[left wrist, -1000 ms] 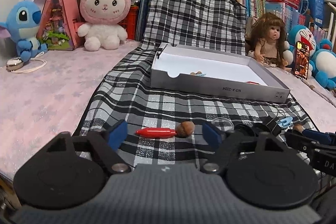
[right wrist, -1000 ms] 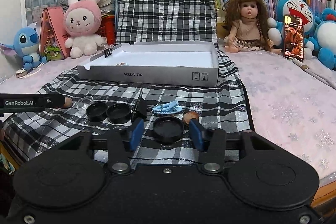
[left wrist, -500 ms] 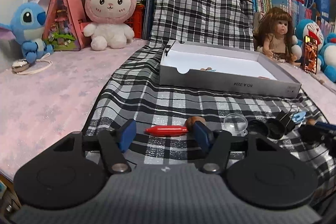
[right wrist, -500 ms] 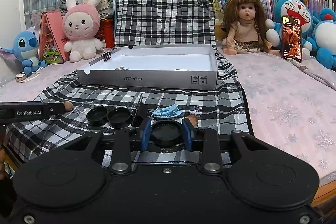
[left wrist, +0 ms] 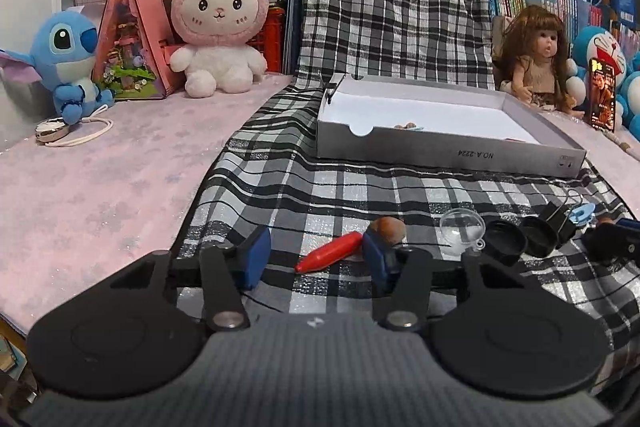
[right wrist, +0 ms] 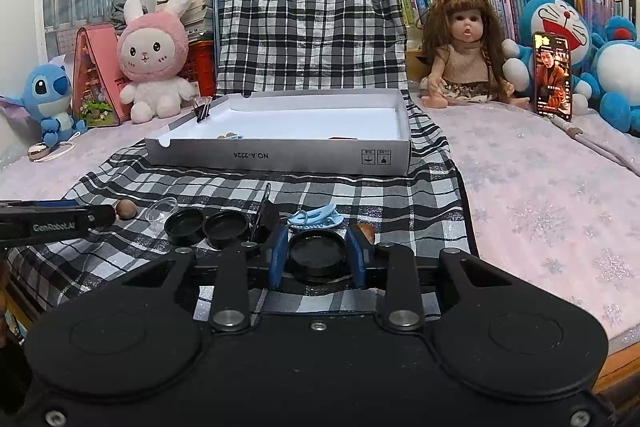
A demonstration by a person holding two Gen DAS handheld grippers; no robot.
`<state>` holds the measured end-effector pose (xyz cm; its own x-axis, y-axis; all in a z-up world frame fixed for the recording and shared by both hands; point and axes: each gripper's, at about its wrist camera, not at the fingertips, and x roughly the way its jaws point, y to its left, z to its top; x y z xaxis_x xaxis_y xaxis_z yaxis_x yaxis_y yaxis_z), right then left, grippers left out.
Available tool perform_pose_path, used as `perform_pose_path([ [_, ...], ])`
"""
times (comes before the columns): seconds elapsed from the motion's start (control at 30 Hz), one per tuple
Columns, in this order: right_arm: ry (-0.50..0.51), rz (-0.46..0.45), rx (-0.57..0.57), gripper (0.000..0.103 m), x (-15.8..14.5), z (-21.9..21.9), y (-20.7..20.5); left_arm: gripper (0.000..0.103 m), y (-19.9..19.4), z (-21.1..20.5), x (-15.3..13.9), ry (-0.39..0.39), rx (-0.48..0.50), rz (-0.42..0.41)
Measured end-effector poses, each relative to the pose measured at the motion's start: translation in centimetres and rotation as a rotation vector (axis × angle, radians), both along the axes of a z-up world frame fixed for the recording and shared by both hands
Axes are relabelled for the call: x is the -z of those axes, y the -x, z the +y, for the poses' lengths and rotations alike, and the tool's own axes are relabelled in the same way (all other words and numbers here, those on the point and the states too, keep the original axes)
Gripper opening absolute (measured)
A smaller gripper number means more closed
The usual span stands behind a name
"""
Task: Organize rigid objects
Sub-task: 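Grasp the second red carrot piece with the left tool while the right tool holds the lid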
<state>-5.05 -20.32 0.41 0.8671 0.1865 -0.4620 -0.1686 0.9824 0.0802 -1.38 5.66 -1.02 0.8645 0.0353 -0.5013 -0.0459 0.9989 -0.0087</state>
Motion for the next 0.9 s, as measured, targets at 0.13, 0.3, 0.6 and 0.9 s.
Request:
perform_pose_path([
  [0.13, 0.004, -0.002, 0.000, 0.031, -0.1, 0.1, 0.0, 0.056, -0.5, -0.5, 0.2, -0.026, 0.001, -0.003],
  [0.3, 0.000, -0.004, 0.003, 0.031, -0.1, 0.1, -0.1, 0.055, -1.0, -0.7, 0.2, -0.023, -0.011, 0.002],
  [0.6, -0.006, -0.005, 0.014, 0.031, -0.1, 0.0, -0.1, 0.055, 1.0, 0.0, -0.6, 0.033, -0.044, 0.026],
  [0.9, -0.008, -0.007, 0.013, 0.031, -0.1, 0.0, 0.0, 0.058, 0.9, 1.2, -0.3, 0.005, -0.081, 0.047],
])
